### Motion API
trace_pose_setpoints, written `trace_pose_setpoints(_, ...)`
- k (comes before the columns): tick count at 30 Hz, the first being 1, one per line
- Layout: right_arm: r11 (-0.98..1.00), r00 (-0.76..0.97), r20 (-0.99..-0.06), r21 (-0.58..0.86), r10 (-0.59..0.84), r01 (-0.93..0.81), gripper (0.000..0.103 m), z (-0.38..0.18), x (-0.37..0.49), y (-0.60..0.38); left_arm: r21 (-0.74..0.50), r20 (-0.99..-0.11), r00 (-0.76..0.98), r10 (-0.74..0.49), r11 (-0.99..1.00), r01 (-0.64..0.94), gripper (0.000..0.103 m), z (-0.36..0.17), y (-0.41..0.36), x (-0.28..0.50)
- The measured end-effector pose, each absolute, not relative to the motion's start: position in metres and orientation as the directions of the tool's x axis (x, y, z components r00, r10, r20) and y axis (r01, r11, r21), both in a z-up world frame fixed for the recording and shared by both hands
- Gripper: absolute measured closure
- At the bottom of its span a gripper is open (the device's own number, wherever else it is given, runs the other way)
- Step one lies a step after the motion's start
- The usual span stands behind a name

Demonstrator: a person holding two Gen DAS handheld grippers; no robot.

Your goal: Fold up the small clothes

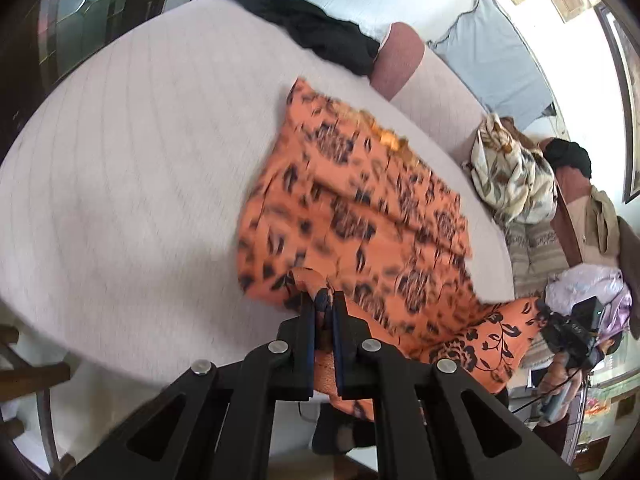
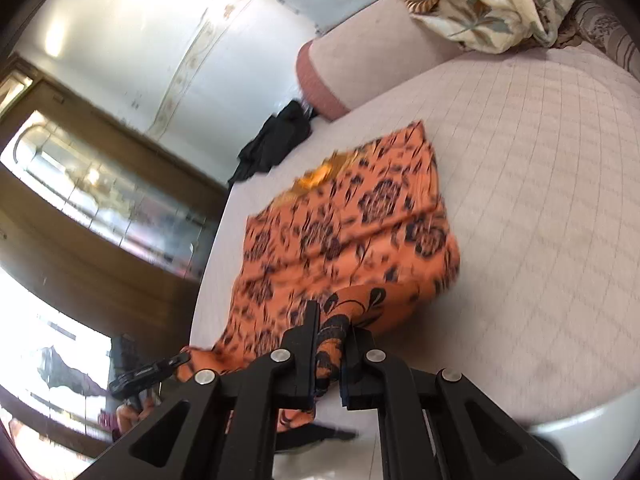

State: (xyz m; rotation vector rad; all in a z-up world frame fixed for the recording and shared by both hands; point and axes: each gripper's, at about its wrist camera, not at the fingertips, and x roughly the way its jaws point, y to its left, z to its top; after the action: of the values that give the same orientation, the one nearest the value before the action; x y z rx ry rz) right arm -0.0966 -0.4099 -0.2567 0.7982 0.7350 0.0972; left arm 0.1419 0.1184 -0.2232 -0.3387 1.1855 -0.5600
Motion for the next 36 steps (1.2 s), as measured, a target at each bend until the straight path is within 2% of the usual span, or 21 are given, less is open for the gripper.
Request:
trace_pose_setpoints(12,0.612,0.793,-0.541,0.737,0.279,0.287,0.095,-0.269,0.038,-0.499,-0.474,-0.809,0.26,-0.527,0.847,0.24,0.096,-0.216,0.039,0.305)
trace_pose_setpoints(16,0.564,0.806,-0.537,0.756,0.248,0.331,0.095,-0.288,0.091,-0.526,-0.458,-0.822,0.275,-0.499,0.866,0.2,0.096,-0.236,0.01,0.37)
trace_pose_setpoints(20,0.467,0.821,-0.519,0.803,0.24,0.371,0.095,-0.328,0.14,-0.55,-0.434,-0.843,0.283,-0.457,0.89,0.141,0.095,-0.272,-0.004,0.402)
trace_pose_setpoints(21,0.447,0.817,-0.522,0.808,0.245,0.383,0.091,-0.338,0.147,-0.554,-0.444,-0.839,0.292,-0.459,0.888,0.119,0.095,-0.284,-0.004,0.406)
trace_pose_setpoints(24,0.369,0.79,-0.554,0.814,0.263,0.448,0.09,-0.375,0.162,-0.562,-0.504,-0.799,0.335,-0.499,0.86,0.079,0.095,-0.299,0.002,0.407)
trace_pose_setpoints(27,0.286,0.834,-0.483,0.866,0.264,0.411,0.087,-0.396,0.155,-0.572,-0.623,-0.67,0.456,-0.586,0.777,0.084,0.093,-0.29,0.022,0.389)
trace_pose_setpoints(28,0.26,0.857,-0.45,0.884,0.25,0.388,0.08,-0.398,0.149,-0.575,-0.649,-0.623,0.506,-0.597,0.755,0.092,0.087,-0.283,0.029,0.38)
trace_pose_setpoints(29,0.241,0.889,-0.41,0.901,0.206,0.36,0.072,-0.397,0.138,-0.579,-0.654,-0.602,0.538,-0.591,0.751,0.092,0.077,-0.278,0.033,0.374)
trace_pose_setpoints(30,0.233,0.907,-0.386,0.91,0.17,0.344,0.042,-0.395,0.128,-0.582,-0.65,-0.582,0.585,-0.565,0.756,0.084,0.07,-0.27,0.038,0.362)
trace_pose_setpoints(31,0.221,0.921,-0.37,0.915,0.124,0.338,0.016,-0.391,0.117,-0.584,-0.621,-0.586,0.625,-0.516,0.781,0.062,0.059,-0.26,0.042,0.347)
trace_pose_setpoints(33,0.213,0.939,-0.341,0.921,0.034,0.327,0.016,-0.379,0.094,-0.583,-0.592,-0.591,0.651,-0.476,0.804,0.051,0.056,-0.249,0.04,0.324)
trace_pose_setpoints(35,0.3,0.933,-0.35,0.902,0.084,0.311,0.018,-0.36,0.093,-0.572,-0.574,-0.598,0.643,-0.478,0.816,0.072,0.054,-0.242,0.03,0.299)
trace_pose_setpoints(36,0.372,0.919,-0.377,0.875,0.118,0.312,0.024,-0.349,0.096,-0.559,-0.553,-0.614,0.636,-0.467,0.83,0.076,0.054,-0.241,0.023,0.287)
